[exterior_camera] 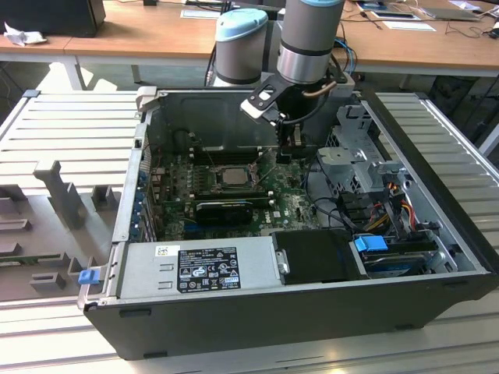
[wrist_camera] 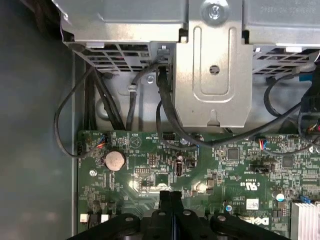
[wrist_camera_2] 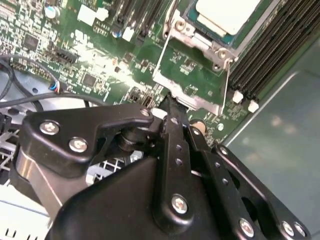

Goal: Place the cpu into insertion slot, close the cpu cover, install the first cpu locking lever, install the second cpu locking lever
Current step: 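Close the cpu cover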

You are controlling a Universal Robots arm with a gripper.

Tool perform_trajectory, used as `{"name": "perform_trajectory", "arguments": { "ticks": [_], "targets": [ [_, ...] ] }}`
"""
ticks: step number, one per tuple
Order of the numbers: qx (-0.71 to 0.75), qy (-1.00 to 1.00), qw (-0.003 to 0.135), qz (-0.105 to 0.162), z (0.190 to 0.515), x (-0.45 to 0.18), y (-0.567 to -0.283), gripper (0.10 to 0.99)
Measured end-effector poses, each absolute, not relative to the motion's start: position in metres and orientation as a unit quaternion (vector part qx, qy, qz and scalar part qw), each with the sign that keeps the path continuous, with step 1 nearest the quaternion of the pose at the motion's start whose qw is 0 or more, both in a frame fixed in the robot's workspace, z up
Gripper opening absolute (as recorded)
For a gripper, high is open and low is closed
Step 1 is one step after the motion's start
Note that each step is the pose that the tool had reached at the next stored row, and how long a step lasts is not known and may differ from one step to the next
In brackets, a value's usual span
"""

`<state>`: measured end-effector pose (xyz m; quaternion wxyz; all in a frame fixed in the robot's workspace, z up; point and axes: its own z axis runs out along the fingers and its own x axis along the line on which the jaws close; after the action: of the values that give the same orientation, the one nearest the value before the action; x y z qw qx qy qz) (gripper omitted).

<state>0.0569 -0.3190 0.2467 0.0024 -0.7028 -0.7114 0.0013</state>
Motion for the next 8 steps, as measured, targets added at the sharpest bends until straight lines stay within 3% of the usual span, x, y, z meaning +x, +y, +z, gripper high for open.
{"name": "perform_trajectory", "arguments": {
  "ticks": [8],
  "targets": [
    [-0.703, -0.711, 0.002, 0.001, 0.2466, 0.0536, -0.319, 0.106]
  ]
}}
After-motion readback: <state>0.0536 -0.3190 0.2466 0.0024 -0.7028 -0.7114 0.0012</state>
